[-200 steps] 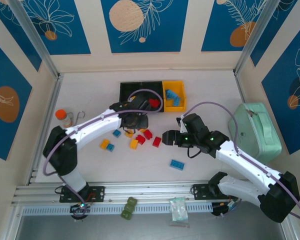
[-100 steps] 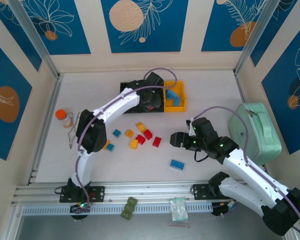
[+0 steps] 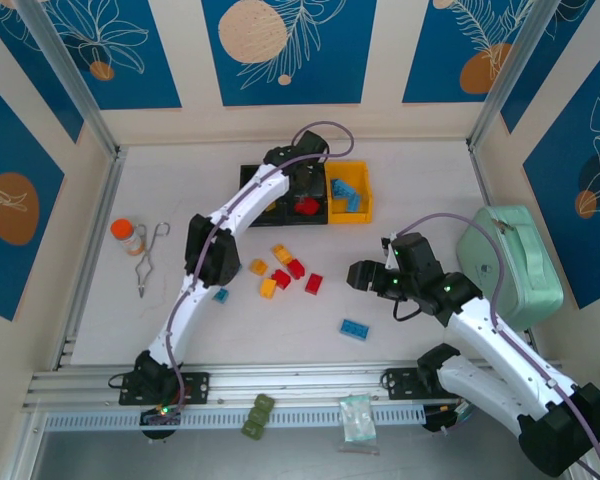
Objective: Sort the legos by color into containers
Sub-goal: Place the lego in the container.
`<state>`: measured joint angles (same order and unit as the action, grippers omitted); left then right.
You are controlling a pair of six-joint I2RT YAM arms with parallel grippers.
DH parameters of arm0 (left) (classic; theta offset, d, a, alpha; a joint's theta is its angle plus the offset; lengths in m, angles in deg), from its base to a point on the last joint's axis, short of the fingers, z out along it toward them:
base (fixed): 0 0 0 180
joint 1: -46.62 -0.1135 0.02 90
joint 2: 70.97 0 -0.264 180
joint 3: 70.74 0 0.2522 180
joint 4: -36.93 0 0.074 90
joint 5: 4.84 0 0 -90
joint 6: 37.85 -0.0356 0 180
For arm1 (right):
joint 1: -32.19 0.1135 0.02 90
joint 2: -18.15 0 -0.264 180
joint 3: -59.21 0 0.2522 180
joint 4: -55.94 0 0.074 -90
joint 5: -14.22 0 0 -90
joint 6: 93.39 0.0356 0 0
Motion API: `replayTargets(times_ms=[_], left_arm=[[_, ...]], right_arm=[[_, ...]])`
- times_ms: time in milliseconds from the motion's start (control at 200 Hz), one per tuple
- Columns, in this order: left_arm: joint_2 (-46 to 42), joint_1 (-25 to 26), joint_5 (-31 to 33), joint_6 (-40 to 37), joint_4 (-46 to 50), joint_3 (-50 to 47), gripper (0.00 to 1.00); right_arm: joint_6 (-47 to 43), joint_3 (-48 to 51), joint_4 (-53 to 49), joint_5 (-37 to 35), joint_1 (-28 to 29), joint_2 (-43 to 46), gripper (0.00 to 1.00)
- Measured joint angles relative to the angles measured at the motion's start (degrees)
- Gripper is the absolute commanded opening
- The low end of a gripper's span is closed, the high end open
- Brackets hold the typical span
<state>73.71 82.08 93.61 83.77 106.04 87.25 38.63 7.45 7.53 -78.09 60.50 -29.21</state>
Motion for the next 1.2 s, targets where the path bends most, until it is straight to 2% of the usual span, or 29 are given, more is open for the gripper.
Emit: replayTargets(times_ms=[125,230,485,585,825,1035,1196], left_arm=[[0.24,-1.22,-1.29,-0.57,-0.11,0.00,0.60],[0.24,-1.49,-2.36,-0.55,-0.57,0.22,0.64],[-0.11,-1.33,-3.39,-0.66,-0.63,0.31,0.63],[-3.54,-0.94,-4.22,-0.74,-1.14,-3.98,0.63],[-21.11,1.46,-8.09,-2.32,-5.70,-22.47,0.64],[-38.80,2.38,-13.07,-2.82,-13.14,-45.90,0.65],[-49.16,2.40,-15.26,-2.27,-16.90,-62.84,0.65]], right_arm=[[0.00,0.00,-0.57,0.31,-0.59,0.00,0.75],[0.00,0.00,-0.57,0.55,-0.70,0.00,0.75],[0.00,0.00,-0.55,1.27,-0.70,-0.02,0.75],[-0.02,0.00,-0.55,1.27,-0.70,-0.02,0.75],[-0.63,-0.02,-1.46,1.25,-0.70,-0.11,0.75],[-1.11,-0.02,-3.76,0.74,0.46,-0.13,0.76],[-1.20,-0.02,-5.88,-0.81,2.51,-0.81,0.77]])
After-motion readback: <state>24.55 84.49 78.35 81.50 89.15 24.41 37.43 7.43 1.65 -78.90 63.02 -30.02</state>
